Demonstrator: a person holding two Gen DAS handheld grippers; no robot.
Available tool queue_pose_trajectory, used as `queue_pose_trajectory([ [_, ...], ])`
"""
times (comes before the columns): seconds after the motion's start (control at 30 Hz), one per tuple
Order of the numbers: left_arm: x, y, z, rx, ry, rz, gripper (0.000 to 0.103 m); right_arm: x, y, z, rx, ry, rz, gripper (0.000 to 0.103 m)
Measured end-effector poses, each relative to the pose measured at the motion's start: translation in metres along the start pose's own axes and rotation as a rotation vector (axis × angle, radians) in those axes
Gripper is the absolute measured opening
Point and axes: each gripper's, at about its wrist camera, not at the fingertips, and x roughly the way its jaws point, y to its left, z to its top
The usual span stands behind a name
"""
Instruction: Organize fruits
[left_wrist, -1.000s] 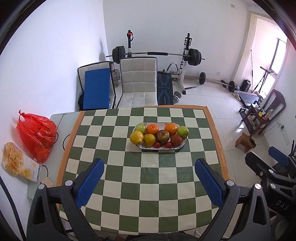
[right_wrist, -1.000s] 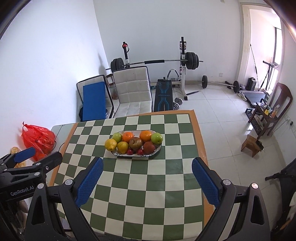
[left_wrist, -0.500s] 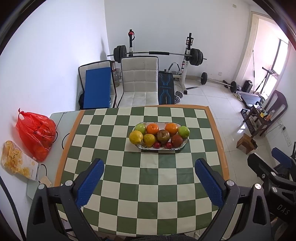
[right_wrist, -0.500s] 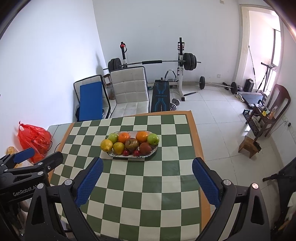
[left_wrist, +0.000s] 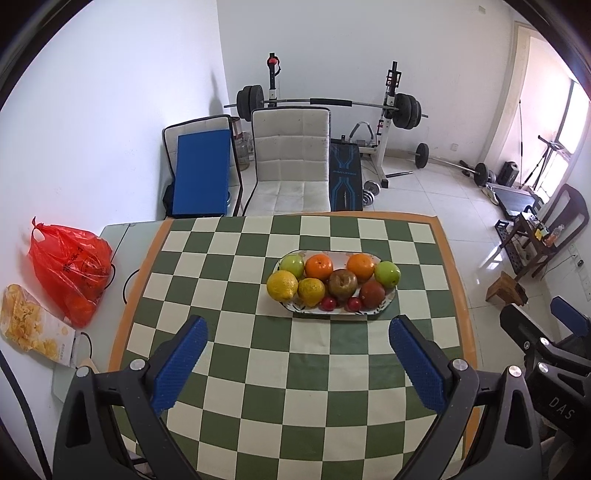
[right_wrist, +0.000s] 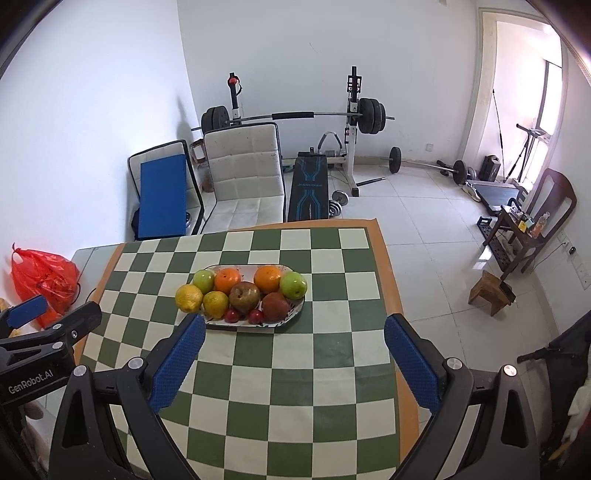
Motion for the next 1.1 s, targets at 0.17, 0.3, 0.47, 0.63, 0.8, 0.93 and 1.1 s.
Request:
queue_pose_trajectory([
  [0.17, 0.031, 0.002, 0.005, -0.004, 0.028, 0.019, 0.101, 0.039, 0.002, 0.006, -0.005, 0.020, -0.018, 0.100],
  [0.3, 0.053, 0.001, 0.008, 0.005, 0.053, 0.033, 0.101, 0.072, 0.005, 0.005, -0.004, 0.067, -0.014, 0.100],
  [0.47, 0.073, 0.000, 0.010, 0.018, 0.069, 0.053, 0.101, 0.097, 0.006, 0.004, -0.003, 0.099, -0.012, 0.100],
  [0.63, 0.087, 0.002, 0.012, 0.014, 0.092, 0.055, 0.101, 0.106, 0.007, 0.007, -0.014, 0.106, -0.015, 0.100],
  [0.8, 0.092, 0.004, 0.013, 0.006, 0.103, 0.046, 0.101, 0.109, 0.007, 0.008, -0.017, 0.107, -0.018, 0.100],
  [0.93, 0.094, 0.004, 0.013, 0.011, 0.103, 0.046, 0.103, 0.109, 0.007, 0.008, -0.017, 0.107, -0.018, 0.100],
  [1.1, 0.094, 0.004, 0.012, 0.006, 0.105, 0.041, 0.103, 0.113, 0.006, 0.008, -0.018, 0.110, -0.019, 0.100],
])
